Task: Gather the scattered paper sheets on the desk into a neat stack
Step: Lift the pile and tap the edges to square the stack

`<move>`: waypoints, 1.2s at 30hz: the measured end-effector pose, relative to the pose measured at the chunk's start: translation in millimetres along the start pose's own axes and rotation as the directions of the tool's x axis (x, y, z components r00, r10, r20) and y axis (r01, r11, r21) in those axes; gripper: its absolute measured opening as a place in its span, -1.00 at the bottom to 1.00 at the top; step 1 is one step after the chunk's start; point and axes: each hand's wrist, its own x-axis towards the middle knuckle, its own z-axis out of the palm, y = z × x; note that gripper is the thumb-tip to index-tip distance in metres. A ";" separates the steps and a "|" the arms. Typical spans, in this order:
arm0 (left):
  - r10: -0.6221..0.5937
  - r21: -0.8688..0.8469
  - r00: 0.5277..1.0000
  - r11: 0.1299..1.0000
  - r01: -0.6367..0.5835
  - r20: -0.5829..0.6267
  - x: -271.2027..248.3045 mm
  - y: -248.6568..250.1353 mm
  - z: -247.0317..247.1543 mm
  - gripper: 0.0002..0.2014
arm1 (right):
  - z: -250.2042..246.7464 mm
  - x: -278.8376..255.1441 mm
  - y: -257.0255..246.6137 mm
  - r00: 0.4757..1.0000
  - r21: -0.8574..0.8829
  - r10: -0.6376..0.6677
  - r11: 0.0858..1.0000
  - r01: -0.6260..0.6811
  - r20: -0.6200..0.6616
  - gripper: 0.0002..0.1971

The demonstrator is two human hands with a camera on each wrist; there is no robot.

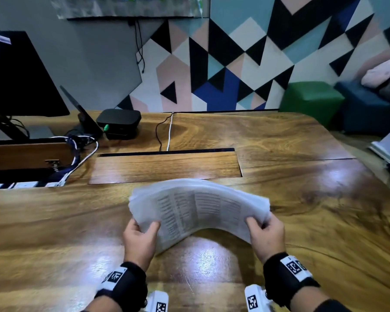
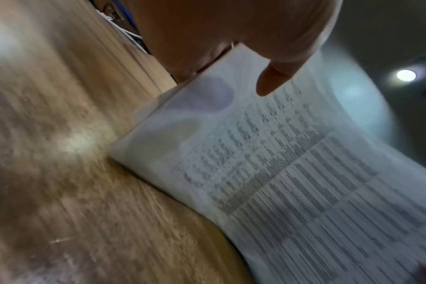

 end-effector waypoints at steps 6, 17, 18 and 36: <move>0.017 -0.044 0.999 0.999 -0.019 -0.051 11.0 10.2 4.7 -0.76 | 7.3 7.3 -10.5 0.997 0.040 -0.069 0.997 0.070 -0.039 -0.67; -0.090 0.016 0.991 0.996 0.092 -0.101 4.8 -8.2 6.1 -0.81 | 2.0 7.2 20.9 0.990 -0.138 0.137 0.982 -0.131 0.037 -0.77; -0.085 0.028 0.992 0.996 0.088 -0.098 4.4 -8.2 4.9 -0.80 | 1.1 7.7 19.9 0.990 -0.158 0.132 0.980 -0.123 0.049 -0.79; 0.291 0.092 0.661 0.872 -0.481 0.692 19.6 112.3 40.4 -0.85 | -13.0 39.3 -130.8 0.799 -0.396 -0.388 0.716 0.575 0.459 -0.90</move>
